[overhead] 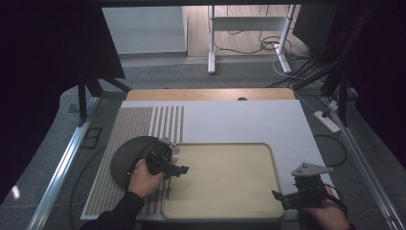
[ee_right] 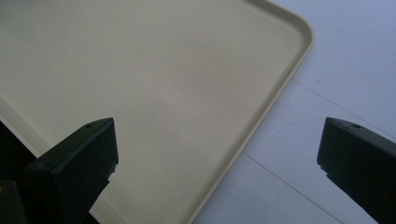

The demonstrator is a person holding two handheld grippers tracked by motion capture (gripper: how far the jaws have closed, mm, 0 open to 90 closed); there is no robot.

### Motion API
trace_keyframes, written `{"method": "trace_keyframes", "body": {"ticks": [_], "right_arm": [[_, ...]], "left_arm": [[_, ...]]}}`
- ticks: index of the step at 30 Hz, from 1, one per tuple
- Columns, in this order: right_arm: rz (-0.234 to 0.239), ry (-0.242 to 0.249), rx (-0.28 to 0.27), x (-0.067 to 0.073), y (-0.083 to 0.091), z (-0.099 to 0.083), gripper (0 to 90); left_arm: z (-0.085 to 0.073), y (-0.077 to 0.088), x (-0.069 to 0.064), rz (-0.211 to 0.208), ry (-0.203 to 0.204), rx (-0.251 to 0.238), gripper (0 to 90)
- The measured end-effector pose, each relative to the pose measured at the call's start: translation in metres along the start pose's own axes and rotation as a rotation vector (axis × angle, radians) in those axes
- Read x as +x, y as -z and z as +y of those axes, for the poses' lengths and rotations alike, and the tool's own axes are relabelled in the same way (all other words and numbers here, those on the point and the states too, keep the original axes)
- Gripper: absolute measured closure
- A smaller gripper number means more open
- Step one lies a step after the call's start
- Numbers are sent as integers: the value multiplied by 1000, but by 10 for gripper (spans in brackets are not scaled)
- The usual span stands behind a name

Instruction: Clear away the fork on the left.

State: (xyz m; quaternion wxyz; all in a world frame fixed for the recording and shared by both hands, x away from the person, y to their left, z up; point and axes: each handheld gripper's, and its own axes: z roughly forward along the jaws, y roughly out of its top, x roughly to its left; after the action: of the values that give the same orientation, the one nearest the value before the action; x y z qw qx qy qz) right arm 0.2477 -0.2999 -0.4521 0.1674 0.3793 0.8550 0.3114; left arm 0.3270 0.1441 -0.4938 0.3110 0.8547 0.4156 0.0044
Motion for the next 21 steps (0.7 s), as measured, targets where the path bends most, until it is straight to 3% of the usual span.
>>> {"method": "trace_keyframes", "body": {"ticks": [5,9,21], "right_arm": [[0,0,1,0,0,0,0],[0,0,1,0,0,0,0],[-1,0,0,0,0,0,0]], "left_arm": [[-3,4,3,-8,-33,-39,32],[-5,10,6,-28,-30,-69,15],[-14,26,9,-19,-40,-107,0]]}}
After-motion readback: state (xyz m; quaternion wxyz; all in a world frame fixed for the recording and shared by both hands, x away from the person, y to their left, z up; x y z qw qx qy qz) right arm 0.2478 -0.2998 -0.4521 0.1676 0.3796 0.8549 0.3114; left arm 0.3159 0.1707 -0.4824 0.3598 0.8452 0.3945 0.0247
